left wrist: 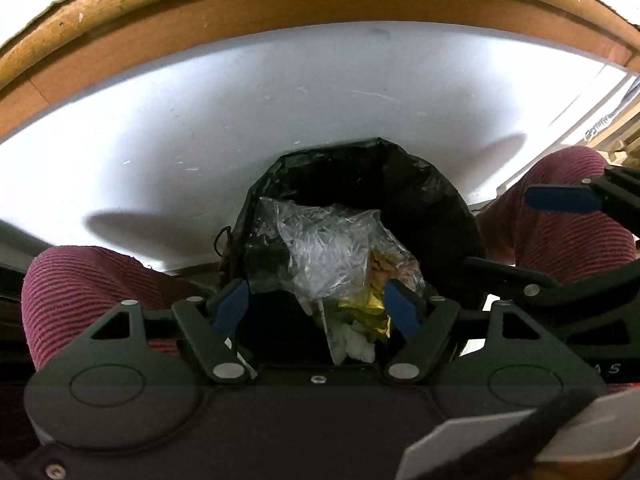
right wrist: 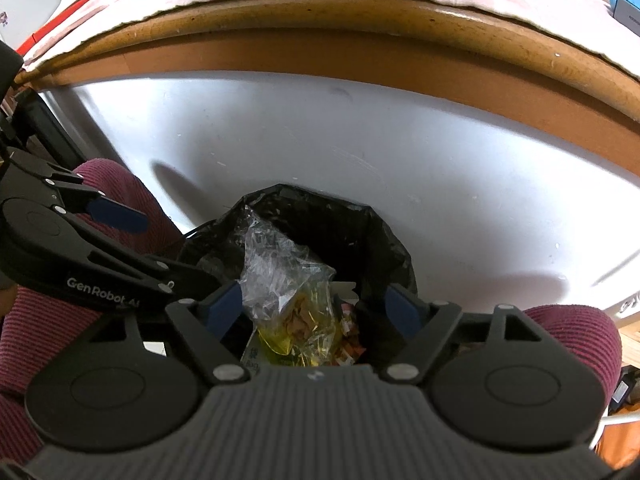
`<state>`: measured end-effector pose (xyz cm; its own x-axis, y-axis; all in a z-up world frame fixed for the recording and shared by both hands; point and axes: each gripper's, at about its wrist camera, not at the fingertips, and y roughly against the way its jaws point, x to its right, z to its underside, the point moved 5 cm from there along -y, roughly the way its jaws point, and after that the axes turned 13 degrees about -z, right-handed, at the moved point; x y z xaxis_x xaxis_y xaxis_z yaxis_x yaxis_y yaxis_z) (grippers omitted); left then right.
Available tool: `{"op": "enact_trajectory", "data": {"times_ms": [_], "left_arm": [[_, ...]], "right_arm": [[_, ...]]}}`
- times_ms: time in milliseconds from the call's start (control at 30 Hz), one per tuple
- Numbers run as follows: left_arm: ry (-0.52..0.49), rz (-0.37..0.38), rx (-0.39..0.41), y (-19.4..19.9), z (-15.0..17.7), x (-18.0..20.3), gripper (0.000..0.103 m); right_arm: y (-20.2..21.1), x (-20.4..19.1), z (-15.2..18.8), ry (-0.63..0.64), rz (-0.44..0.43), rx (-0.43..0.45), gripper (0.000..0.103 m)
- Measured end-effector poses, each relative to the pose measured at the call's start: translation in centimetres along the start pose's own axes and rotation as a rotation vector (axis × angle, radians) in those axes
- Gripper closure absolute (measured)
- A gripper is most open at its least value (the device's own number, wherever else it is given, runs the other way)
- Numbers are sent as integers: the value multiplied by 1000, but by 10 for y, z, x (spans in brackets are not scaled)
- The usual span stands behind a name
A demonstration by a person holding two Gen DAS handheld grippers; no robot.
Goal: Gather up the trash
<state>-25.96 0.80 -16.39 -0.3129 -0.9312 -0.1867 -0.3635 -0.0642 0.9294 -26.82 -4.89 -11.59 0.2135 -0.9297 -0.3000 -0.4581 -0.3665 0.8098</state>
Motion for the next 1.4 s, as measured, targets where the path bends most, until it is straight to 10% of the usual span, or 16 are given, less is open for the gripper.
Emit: {"op": "enact_trajectory", "data": {"times_ms": [1400], "left_arm": [[10,-1,-22,-9,4,0,20]], "right_arm": [[-2,-1,2,1,0,-7,16]]}}
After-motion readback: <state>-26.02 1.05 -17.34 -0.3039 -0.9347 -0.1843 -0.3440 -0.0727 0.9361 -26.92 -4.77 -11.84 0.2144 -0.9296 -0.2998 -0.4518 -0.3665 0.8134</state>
